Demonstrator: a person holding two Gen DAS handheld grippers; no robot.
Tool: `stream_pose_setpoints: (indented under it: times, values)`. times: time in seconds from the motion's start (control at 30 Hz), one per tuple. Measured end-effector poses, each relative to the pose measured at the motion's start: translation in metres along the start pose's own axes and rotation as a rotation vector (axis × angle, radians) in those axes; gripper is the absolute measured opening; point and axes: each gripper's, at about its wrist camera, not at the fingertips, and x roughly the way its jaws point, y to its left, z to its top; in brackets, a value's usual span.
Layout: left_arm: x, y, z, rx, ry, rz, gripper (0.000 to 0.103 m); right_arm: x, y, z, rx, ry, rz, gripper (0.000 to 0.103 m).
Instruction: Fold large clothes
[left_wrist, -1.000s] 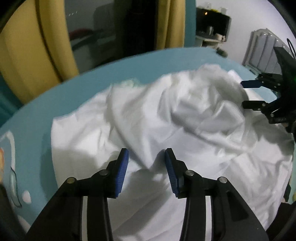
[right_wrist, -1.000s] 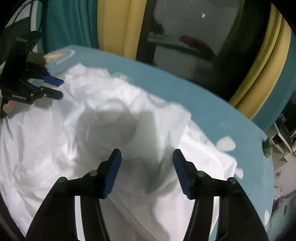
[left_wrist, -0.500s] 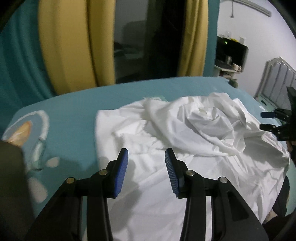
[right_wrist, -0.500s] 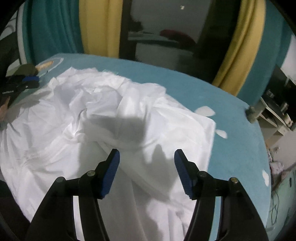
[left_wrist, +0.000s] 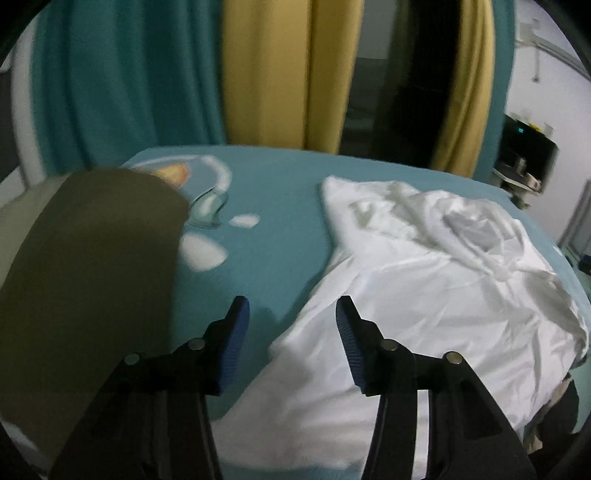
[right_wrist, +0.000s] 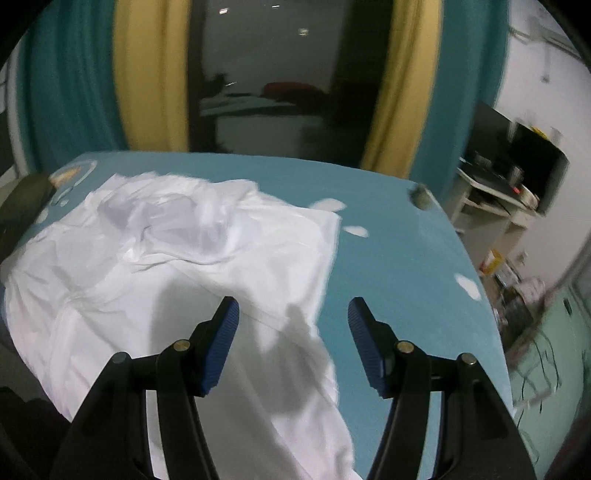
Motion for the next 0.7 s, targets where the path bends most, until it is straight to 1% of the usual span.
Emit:
stream_pose_setpoints:
  times: [0.1, 0.2, 0.33, 0.4, 0.53, 0.63, 0.7]
  values:
    - [-0.002, 0.010, -0.016, -0.017, 0.012, 0.015, 0.052, -0.006, -0.018, -0.013, 0.069, 0.007, -0.031, 0.062]
    - [-0.003, 0.011, -0.030, 0.017, 0.028, 0.046, 0.053, -0.010, -0.033, -0.030, 0.130, 0.026, -0.057, 0.062]
    - [-0.002, 0.011, -0.043, 0.051, 0.041, 0.060, 0.055, -0.015, -0.049, -0.051, 0.198, 0.046, -0.091, 0.062]
    - [-0.001, 0.012, -0.047, 0.051, 0.045, 0.073, 0.056, -0.016, -0.060, -0.064, 0.238, 0.062, -0.107, 0.062]
    - [0.007, 0.018, -0.050, 0.019, 0.081, 0.067, 0.056, -0.018, -0.071, -0.086, 0.291, 0.090, -0.119, 0.062]
    - [0.009, 0.015, -0.055, 0.038, 0.104, 0.033, 0.056, -0.021, -0.076, -0.098, 0.306, 0.104, -0.122, 0.062]
    - [0.009, 0.011, -0.057, 0.062, 0.092, 0.044, 0.056, -0.021, -0.078, -0.104, 0.314, 0.109, -0.110, 0.062]
